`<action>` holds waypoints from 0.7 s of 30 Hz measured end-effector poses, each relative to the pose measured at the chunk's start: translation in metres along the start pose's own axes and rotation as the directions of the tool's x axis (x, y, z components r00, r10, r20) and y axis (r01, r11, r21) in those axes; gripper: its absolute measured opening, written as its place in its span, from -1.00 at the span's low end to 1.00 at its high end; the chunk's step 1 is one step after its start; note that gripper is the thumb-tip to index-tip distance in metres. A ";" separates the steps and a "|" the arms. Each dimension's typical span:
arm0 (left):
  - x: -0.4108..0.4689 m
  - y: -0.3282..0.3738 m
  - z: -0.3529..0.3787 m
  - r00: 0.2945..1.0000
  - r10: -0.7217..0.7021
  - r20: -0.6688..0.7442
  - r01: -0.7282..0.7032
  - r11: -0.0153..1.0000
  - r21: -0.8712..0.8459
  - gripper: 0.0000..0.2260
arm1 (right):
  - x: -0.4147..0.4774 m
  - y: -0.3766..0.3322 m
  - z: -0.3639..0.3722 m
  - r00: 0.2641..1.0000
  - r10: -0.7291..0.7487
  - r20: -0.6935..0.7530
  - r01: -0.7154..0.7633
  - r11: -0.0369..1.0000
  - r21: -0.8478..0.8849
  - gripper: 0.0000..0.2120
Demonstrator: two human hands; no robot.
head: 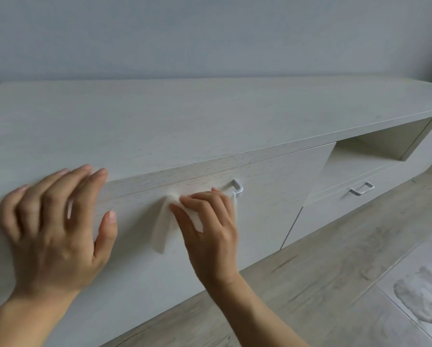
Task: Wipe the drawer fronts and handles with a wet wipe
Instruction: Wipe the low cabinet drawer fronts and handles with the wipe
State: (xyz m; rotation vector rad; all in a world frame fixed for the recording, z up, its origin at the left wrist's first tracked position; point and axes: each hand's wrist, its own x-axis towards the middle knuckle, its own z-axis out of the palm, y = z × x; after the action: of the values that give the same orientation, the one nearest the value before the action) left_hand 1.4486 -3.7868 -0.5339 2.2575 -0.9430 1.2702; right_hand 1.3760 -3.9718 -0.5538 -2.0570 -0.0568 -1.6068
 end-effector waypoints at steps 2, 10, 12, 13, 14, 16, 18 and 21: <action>-0.001 0.002 0.000 0.998 -0.050 0.038 0.051 0.999 -0.013 -0.60 | 0.001 0.011 -0.013 1.000 -0.023 0.000 0.023 1.000 0.015 -0.85; -0.002 0.001 0.008 0.995 -0.096 0.017 0.097 0.994 -0.058 -0.62 | 0.000 -0.001 0.005 1.000 -0.022 0.022 0.023 0.998 -0.053 -0.89; -0.003 0.000 0.011 0.995 -0.098 -0.010 0.097 0.993 -0.068 -0.62 | 0.001 0.005 -0.001 0.998 -0.048 0.039 0.049 0.998 -0.026 -0.88; -0.002 0.002 0.010 0.995 -0.103 -0.013 0.102 0.993 -0.068 -0.62 | 0.001 0.010 -0.007 0.996 -0.068 0.051 0.069 0.998 -0.010 -0.88; -0.002 0.003 0.009 0.994 -0.110 -0.007 0.109 0.992 -0.061 -0.62 | 0.001 0.015 -0.013 0.995 -0.083 0.061 0.083 0.997 0.002 -0.87; 0.001 0.006 0.006 0.991 -0.130 0.014 0.130 0.991 -0.042 -0.62 | 0.001 0.022 -0.021 0.995 -0.080 0.051 0.080 0.997 0.002 -0.83; 0.002 0.006 0.008 0.995 -0.090 -0.033 0.089 0.995 -0.043 -0.64 | 0.000 0.020 -0.017 0.998 -0.062 0.018 0.063 0.998 -0.018 -0.82; 0.002 0.007 0.009 0.996 -0.064 -0.067 0.062 0.998 -0.029 -0.65 | -0.002 0.006 -0.003 0.998 -0.060 0.019 0.060 0.998 -0.019 -0.86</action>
State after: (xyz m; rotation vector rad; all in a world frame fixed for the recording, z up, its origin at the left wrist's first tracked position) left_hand 1.4500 -3.7978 -0.5373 2.1911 -0.8525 1.2906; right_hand 1.3752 -3.9776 -0.5580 -2.1039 -0.1105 -1.6307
